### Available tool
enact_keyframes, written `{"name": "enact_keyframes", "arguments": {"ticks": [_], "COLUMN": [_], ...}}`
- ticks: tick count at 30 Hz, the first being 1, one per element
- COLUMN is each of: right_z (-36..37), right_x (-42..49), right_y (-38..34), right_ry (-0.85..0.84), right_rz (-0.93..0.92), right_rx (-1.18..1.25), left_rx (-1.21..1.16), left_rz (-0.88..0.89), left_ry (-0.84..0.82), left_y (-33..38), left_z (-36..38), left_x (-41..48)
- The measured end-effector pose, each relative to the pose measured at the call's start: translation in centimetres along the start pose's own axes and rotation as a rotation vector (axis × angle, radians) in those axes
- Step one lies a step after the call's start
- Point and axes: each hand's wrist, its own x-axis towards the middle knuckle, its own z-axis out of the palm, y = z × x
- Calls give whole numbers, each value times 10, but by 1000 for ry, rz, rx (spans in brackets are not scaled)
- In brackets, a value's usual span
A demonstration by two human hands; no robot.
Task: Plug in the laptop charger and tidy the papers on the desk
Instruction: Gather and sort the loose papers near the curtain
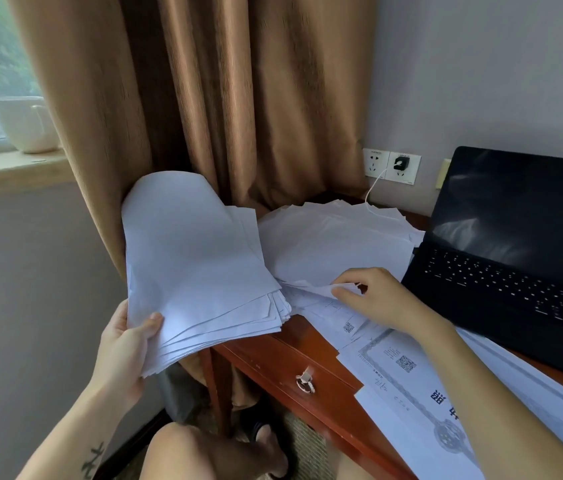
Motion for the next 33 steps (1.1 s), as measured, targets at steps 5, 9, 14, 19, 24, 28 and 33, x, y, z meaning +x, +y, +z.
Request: {"name": "enact_keyframes", "arguments": {"ticks": [5,9,14,19,24,28,33], "right_z": [0,12,20,24,23,20,15], "right_x": [-2,-4,0,4,8,7,8], "right_y": [0,10,10,6,6,10,2], "right_ry": [-63,-113,-36,15,19,-29,-101], "right_rz": [97,70,25,-45,9,-29,-49], "right_rx": [197,-284,-402,-541,-456,-519,-528], "left_rx": [11,13,24,41,30,31,47], "left_rz": [-15,-20,-29,-36,-49,-70,-85], "left_ry": [13,10,-5,-23,-27,-29,-30], "left_y": [-1,2,3,0,-6,-7,-7], "left_z": [-3,-1,-1,0,2,2,1], "left_x": [0,0,-3,-4,-3,-2,-2]}}
